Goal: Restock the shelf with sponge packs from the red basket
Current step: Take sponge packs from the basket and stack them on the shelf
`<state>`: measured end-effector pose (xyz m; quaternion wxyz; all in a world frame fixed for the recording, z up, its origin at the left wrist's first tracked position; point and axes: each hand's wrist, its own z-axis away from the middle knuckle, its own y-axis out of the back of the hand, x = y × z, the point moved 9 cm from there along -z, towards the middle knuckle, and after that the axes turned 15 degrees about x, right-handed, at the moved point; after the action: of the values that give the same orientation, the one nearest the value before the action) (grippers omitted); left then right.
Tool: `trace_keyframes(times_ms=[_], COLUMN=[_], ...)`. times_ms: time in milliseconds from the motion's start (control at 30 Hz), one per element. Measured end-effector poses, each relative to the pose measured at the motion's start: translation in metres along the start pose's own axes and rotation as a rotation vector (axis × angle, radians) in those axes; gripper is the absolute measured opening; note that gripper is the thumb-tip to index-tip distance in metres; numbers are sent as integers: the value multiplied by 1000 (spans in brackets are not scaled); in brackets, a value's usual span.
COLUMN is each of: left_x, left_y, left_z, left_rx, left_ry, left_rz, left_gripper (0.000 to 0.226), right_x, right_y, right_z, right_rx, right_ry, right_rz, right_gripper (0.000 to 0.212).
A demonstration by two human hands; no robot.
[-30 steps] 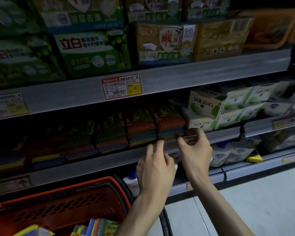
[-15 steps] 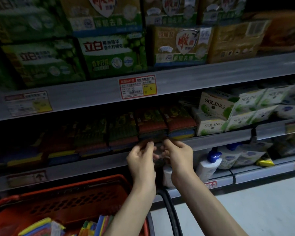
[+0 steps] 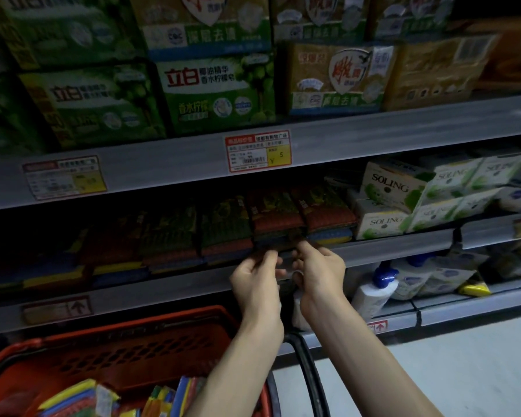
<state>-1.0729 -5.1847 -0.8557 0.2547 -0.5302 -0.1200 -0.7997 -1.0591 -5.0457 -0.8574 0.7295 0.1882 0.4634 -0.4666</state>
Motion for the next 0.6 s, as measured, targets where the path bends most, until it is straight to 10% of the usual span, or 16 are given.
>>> trace_keyframes(times_ms=[600], left_x=[-6], left_y=[-7], left_z=[3], left_rx=[60], left_ry=[99], left_rz=[71], left_gripper=[16], right_x=[-5], right_y=[6], right_z=[7], right_rx=[-55], right_ry=[-3], right_rz=[31], right_gripper=[38])
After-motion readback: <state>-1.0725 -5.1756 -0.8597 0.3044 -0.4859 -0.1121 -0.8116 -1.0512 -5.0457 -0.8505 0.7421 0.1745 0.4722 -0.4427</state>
